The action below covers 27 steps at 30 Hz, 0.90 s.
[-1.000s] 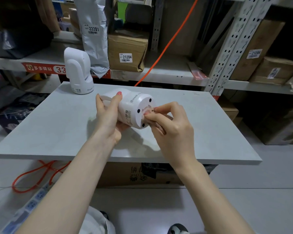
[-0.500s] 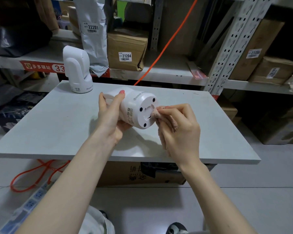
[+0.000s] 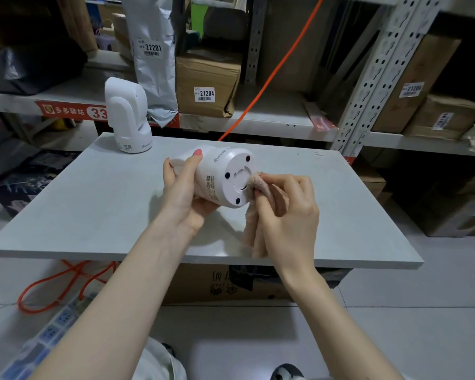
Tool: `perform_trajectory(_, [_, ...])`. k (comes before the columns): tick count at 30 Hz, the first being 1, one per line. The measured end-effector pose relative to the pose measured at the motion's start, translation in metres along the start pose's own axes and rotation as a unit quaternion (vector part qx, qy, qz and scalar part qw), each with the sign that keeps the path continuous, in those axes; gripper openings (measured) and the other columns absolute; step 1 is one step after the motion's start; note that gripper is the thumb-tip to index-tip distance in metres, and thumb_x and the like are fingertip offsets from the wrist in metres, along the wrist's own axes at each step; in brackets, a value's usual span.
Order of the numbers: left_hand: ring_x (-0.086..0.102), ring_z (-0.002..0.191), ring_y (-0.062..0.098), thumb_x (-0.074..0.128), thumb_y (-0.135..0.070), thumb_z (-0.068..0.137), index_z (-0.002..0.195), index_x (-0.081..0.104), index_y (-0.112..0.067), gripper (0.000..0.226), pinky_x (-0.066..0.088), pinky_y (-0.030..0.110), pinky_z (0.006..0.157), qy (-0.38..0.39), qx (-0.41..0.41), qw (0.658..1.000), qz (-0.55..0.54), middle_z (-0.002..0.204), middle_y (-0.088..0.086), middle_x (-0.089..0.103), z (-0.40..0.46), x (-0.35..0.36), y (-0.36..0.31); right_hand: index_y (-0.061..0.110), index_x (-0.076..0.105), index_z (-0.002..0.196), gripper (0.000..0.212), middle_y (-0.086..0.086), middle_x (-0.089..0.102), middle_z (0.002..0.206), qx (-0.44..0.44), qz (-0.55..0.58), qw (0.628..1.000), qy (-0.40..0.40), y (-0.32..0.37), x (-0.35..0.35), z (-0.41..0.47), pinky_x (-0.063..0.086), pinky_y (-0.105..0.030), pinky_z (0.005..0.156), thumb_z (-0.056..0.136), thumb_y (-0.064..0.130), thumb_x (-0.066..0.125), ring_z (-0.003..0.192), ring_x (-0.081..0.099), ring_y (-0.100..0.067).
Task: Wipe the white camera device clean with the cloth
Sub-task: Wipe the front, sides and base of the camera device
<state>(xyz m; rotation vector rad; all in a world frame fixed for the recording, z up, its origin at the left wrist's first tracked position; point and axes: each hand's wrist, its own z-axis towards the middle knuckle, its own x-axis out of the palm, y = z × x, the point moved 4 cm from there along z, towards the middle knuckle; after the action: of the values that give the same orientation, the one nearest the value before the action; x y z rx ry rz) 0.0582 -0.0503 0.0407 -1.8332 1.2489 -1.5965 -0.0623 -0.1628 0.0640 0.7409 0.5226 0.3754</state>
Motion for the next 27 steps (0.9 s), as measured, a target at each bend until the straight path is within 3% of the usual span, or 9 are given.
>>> perform_trajectory(5, [0.058,0.072,0.021,0.059,-0.029,0.092,0.141,0.032,-0.023,0.057,0.048,0.024,0.040,-0.024,0.006,0.999,-0.027,0.096,0.007,0.056,-0.001,-0.003,-0.003,0.017,0.068,0.097,0.020,0.005,0.051,0.095,-0.043,-0.008,0.998,0.038,0.011,0.010,-0.009,0.045,-0.013,0.073,0.080,0.006,0.068,0.086,0.057,-0.007])
perform_trajectory(12, [0.059,0.068,0.020,0.061,-0.029,0.091,0.150,0.020,-0.028,0.072,0.055,0.035,0.052,0.002,0.004,1.000,-0.014,0.091,0.003,0.058,0.000,0.001,-0.001,0.017,0.069,0.097,0.020,0.006,0.051,0.096,-0.020,-0.023,1.000,-0.004,0.003,0.000,0.006,0.041,-0.004,0.075,0.083,0.004,0.067,0.089,0.060,-0.013])
perform_trajectory(16, [0.060,0.068,0.020,0.061,-0.030,0.091,0.150,0.016,-0.026,0.075,0.054,0.033,0.048,-0.015,0.017,1.000,-0.010,0.090,0.002,0.058,0.002,0.000,0.000,0.019,0.069,0.095,0.018,0.009,0.049,0.093,-0.025,-0.020,0.999,0.026,0.007,0.004,-0.004,0.041,-0.006,0.073,0.082,0.006,0.068,0.087,0.058,-0.009])
perform_trajectory(22, [0.060,0.059,0.016,0.061,-0.027,0.092,0.150,0.013,-0.025,0.076,0.051,0.026,0.045,-0.022,0.044,0.999,-0.001,0.088,0.003,0.059,0.002,-0.003,0.000,0.015,0.070,0.099,0.022,0.004,0.053,0.094,-0.082,0.055,0.995,0.034,0.028,0.013,-0.010,0.049,-0.016,0.078,0.080,0.005,0.068,0.089,0.060,-0.009])
perform_trajectory(24, [0.063,0.066,0.020,0.062,-0.025,0.091,0.150,0.015,-0.028,0.076,0.053,0.030,0.049,-0.019,0.047,0.999,-0.005,0.099,0.007,0.061,0.001,-0.001,0.000,0.014,0.071,0.099,0.022,0.005,0.053,0.094,-0.087,0.070,0.994,0.015,0.030,0.012,-0.005,0.049,-0.016,0.078,0.080,0.005,0.066,0.090,0.059,-0.007])
perform_trajectory(27, [0.064,0.078,0.026,0.063,-0.025,0.090,0.149,0.017,-0.032,0.075,0.055,0.034,0.054,-0.028,0.055,0.998,-0.013,0.105,0.009,0.061,0.003,-0.001,-0.003,0.013,0.071,0.098,0.018,0.000,0.059,0.097,-0.126,0.050,0.991,0.023,0.026,0.013,-0.004,0.053,-0.029,0.077,0.082,0.006,0.069,0.093,0.062,-0.015])
